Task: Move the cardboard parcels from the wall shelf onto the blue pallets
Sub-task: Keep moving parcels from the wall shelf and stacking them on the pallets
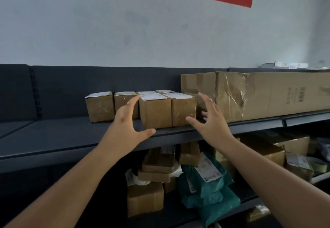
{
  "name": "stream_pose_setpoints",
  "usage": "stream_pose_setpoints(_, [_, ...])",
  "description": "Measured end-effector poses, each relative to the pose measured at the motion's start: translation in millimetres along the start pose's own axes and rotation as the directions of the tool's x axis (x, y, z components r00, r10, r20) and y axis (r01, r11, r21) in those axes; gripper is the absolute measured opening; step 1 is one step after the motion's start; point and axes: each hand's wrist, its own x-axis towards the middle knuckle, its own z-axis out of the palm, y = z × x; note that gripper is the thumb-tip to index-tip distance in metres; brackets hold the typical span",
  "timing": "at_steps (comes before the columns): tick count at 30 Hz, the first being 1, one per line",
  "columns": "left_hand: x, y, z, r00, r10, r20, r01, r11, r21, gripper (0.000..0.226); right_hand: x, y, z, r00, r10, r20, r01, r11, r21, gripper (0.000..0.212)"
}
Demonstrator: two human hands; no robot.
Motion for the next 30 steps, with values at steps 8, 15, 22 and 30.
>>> stream_pose_setpoints(8, [41.8, -5.8, 9.7, 0.984, -0.039, 0.175, 0.022, 0.995, 0.1, 0.111, 43.2, 6.1, 5.6, 0.994, 0.003, 0.11, 0.002, 0.999, -0.048, 0.075])
stream_pose_setpoints(15, [42.5, -2.5, 20.4, 0.981, -0.035, 0.189, 0.017, 0.995, 0.094, 0.095, 52.1, 14.0, 7.7, 0.975, 0.013, 0.222, -0.013, 1.0, -0.003, 0.06])
stream_pose_setpoints(22, [35.0, 7.6, 28.8, 0.998, -0.063, 0.028, 0.061, 0.995, 0.076, 0.077, 47.1, 17.0, 7.2, 0.976, -0.092, 0.197, 0.084, 0.995, 0.048, 0.063])
stream_pose_setpoints(30, [5.2, 36.5, 27.7, 0.967, -0.101, -0.235, 0.072, 0.989, -0.128, 0.076, 36.6, 9.0, 10.4, 0.95, -0.312, 0.02, 0.306, 0.942, 0.135, 0.069])
